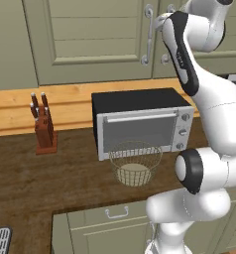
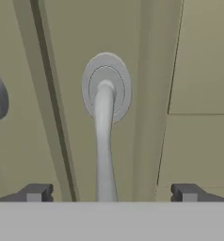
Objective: Open the cabinet, pick up the bread from the cabinet and place it in the basket. Then move the basket to the dining counter.
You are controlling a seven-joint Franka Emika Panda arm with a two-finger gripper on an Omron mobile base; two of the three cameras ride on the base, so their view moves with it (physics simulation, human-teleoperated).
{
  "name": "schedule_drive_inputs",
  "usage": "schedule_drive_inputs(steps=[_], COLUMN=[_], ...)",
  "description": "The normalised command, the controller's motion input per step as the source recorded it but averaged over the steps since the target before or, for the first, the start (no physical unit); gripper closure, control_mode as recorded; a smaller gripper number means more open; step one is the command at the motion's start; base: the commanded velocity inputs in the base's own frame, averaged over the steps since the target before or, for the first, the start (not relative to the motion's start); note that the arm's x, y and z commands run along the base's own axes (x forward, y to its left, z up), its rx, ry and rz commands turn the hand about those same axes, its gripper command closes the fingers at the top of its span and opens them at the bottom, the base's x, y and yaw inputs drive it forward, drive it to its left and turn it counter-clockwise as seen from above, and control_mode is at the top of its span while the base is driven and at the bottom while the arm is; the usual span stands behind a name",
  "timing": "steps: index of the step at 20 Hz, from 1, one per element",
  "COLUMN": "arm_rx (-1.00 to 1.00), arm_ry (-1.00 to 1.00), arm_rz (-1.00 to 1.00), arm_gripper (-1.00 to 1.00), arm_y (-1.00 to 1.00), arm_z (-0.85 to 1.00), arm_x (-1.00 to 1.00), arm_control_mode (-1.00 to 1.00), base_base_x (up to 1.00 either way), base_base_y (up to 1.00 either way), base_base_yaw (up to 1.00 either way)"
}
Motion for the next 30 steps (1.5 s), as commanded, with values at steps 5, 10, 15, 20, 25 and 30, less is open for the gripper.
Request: schedule_drive_inputs(steps=[5, 10, 15, 20, 25, 30], arm_rx=[0.00, 0.00, 0.00, 0.00, 0.00, 0.00], arm_ry=[-0.03, 0.00, 0.00, 0.00, 0.00, 0.00], arm_rz=[0.00, 0.00, 0.01, 0.02, 0.03, 0.01], arm_gripper=[-1.00, -1.00, -1.00, -1.00, 1.00, 1.00], arm_y=[0.00, 0.00, 0.00, 0.00, 0.02, 0.02], arm_z=[-0.07, 0.00, 0.00, -0.01, -0.08, -0.13], arm_x=[0.19, 0.29, 0.17, 0.16, 0.10, -0.06], arm_control_mode=[-1.00, -1.00, -1.00, -1.00, -1.00, -1.00], base_base_x=[0.00, 0.00, 0.00, 0.00, 0.00, 0.00], base_base_y=[0.00, 0.00, 0.00, 0.00, 0.00, 0.00], base_base_yaw=[0.00, 0.00, 0.00, 0.00, 0.00, 0.00])
